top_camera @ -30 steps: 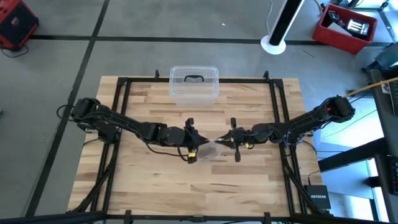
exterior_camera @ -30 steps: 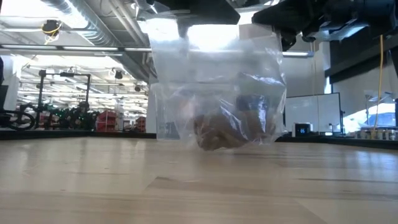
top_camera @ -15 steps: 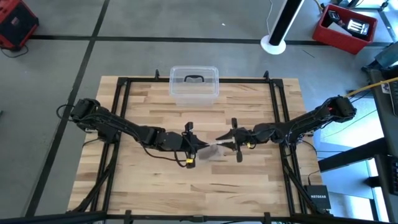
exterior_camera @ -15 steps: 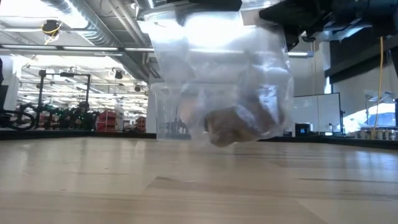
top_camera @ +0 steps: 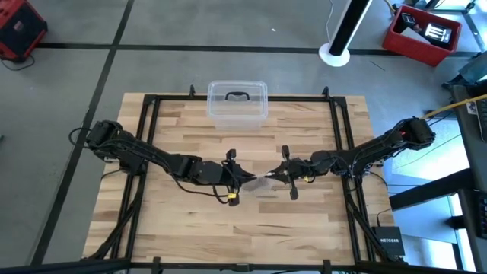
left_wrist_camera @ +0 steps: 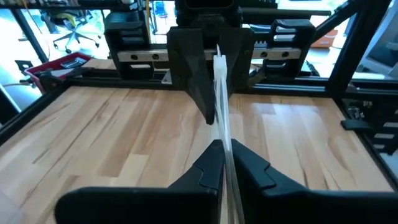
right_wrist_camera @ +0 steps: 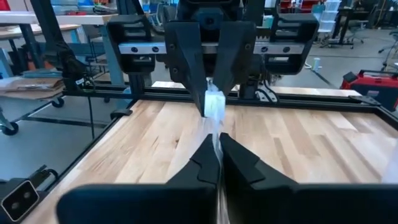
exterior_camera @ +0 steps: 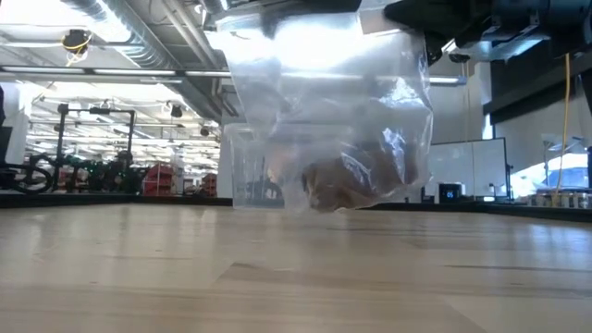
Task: Roll bandage
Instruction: Close the transparent zip bag
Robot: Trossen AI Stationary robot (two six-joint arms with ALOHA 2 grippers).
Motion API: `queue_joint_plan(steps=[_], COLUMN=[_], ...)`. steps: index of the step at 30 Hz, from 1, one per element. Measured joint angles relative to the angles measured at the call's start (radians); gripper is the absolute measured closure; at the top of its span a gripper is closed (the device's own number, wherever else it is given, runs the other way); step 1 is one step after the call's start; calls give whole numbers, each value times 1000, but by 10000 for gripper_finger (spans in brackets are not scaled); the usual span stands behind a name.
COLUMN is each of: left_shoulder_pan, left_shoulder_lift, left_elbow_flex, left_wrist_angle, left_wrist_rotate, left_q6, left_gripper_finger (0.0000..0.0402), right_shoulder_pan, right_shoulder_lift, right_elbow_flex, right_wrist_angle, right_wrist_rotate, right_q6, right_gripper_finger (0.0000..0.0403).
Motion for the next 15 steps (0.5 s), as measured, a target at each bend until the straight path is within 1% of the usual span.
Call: queue_joint_plan(steps=[4, 11, 15], left_shoulder_pan=[3, -1, 30], left_shoulder_lift=[-6, -6, 41], left_elbow_flex=[11, 88, 127], left_wrist_angle=[-6, -7, 4], left_wrist_rotate=[0, 0, 0], left_q6=[-18, 31, 32], left_gripper_finger=[368, 300, 282], right_shoulder_pan=[0, 0, -1], right_shoulder_lift=[0, 1, 2], right_elbow_flex=[0, 0, 0], right_wrist_angle=[-6, -12, -8], right_wrist_rotate=[7, 35, 47], right_q6=[9, 37, 38], right_gripper_finger=[397, 398, 400])
